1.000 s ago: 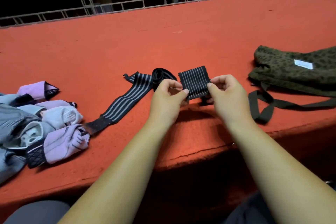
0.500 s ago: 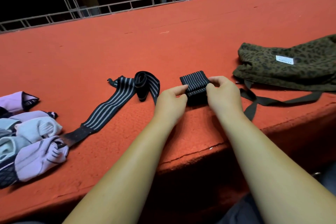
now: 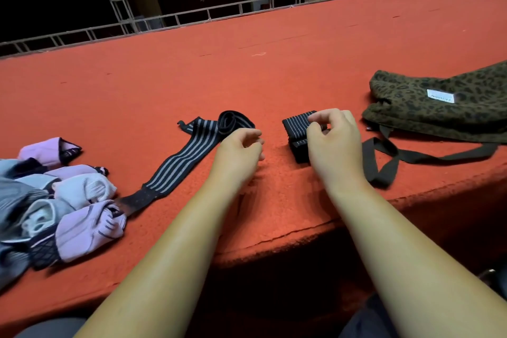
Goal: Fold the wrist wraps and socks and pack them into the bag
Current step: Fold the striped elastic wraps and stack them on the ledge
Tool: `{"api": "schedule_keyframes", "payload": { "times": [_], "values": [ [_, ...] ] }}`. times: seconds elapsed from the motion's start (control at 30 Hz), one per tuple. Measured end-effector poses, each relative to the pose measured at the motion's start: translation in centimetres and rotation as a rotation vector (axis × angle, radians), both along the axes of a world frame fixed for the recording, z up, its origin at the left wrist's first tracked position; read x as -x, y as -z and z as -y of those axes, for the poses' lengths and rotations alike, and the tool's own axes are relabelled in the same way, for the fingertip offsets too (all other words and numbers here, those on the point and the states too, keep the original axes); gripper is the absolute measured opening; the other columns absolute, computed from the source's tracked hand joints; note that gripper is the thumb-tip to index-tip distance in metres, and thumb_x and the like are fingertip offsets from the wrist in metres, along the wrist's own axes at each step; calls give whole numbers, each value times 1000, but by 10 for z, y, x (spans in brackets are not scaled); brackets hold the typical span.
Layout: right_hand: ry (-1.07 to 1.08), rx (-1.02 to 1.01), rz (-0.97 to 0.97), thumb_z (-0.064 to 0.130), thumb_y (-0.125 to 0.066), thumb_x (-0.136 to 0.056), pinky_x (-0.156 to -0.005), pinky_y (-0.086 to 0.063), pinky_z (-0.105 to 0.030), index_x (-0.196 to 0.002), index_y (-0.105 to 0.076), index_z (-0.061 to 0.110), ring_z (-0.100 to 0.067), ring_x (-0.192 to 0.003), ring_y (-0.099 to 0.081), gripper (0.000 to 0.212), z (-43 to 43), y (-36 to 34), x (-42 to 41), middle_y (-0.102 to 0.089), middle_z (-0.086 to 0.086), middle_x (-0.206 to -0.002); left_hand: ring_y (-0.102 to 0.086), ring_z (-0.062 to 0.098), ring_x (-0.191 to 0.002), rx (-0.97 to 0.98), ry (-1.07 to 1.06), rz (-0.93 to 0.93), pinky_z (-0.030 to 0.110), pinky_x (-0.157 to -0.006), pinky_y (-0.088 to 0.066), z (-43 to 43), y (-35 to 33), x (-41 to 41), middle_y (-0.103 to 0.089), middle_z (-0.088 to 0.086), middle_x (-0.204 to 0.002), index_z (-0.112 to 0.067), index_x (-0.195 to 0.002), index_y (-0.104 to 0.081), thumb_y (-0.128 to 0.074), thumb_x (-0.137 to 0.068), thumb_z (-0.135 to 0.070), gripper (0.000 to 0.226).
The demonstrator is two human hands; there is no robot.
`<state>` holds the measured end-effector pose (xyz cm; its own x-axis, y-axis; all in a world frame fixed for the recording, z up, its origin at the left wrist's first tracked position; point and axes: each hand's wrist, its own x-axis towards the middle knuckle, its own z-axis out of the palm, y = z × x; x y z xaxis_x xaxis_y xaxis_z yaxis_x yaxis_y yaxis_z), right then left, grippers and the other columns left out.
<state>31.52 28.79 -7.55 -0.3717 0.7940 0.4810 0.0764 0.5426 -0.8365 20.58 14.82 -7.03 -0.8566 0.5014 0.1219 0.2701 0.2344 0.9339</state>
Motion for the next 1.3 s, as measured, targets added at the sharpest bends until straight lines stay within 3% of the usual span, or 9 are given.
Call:
{"api": "schedule_keyframes", "payload": {
  "times": [0.1, 0.2, 0.33, 0.6, 0.77, 0.93, 1.03, 1.17, 1.3],
  "values": [
    [-98, -54, 0, 9, -60, -92, -79, -40, -9, -92, -71, 25, -1, -87, -58, 20, 18, 3, 10, -61, 8, -101, -73, 13, -99, 84, -77, -145, 33, -83, -61, 20, 1, 20, -74, -9, -114, -29, -121, -73, -58, -98, -13, 32],
    [-191, -101, 28, 9, -64, -89, -85, -42, -19, -91, -75, 25, -5, -89, -59, 19, 35, 6, 21, -66, 8, -99, -61, 17, -123, 300, -139, -390, 25, -103, -42, 32, 7, 48, -58, -1, -136, -21, -135, -68, -58, -95, -10, 42],
    [-284, -101, 121, 11, -64, -91, -86, -40, -20, -95, -77, 24, -4, -90, -56, 18, 49, 11, 36, -66, 9, -100, -44, 27, -144, 468, -77, -623, 39, -119, -34, 34, 18, 75, -39, -1, -161, -23, -148, -57, -61, -91, -10, 58],
    [-332, -7, 313, 17, -60, -95, -82, -35, -19, -114, -76, 24, -11, -102, -57, 26, 52, 18, 55, -61, 4, -121, -55, 29, -121, 507, -119, -578, 43, -102, -48, 24, 17, 99, -46, 8, -137, -15, -144, -51, -73, -91, -20, 57],
    [-333, -22, 311, 19, -62, -94, -80, -35, -21, -116, -75, 25, -12, -100, -58, 25, 55, 18, 58, -60, 5, -120, -48, 20, -96, 405, -173, -616, 20, -77, -27, 43, 21, 100, -48, 2, -106, -11, -103, -62, -72, -94, -7, 15],
    [-335, -106, 208, 20, -69, -93, -99, -52, -33, -120, -71, 22, -12, -98, -64, 27, 64, 13, 55, -54, 5, -120, -50, 5, -92, 218, -89, -669, 5, -77, -32, 75, 9, 86, -58, -5, -101, -17, -100, -70, -67, -85, 10, 32],
    [-395, -171, 137, 25, -66, -88, -109, -50, -38, -134, -66, 24, -8, -118, -59, 45, 75, 5, 48, -54, 7, -128, -59, -2, -95, 71, 82, -564, 10, -85, -40, 103, -13, 64, -64, -14, -100, -23, -102, -69, -66, -90, 9, 34],
    [-627, -133, 80, 27, -64, -90, -110, -44, -31, -134, -64, 33, -6, -126, -57, 44, 94, -16, 27, -64, 20, -129, -66, 14, -106, -134, 251, -342, 39, -99, -51, 138, -38, 43, -74, -2, -110, -27, -108, -69, -64, -100, -2, 27],
    [-909, 103, -77, 23, -66, -95, -103, -51, -25, -123, -64, 26, -9, -123, -65, 29, 126, -42, 6, -73, 11, -122, -64, 9, -106, -299, 202, -225, 29, -97, -51, 161, -59, 37, -72, -3, -109, -12, -117, -63, -58, -107, -4, 14]
  ]
}}
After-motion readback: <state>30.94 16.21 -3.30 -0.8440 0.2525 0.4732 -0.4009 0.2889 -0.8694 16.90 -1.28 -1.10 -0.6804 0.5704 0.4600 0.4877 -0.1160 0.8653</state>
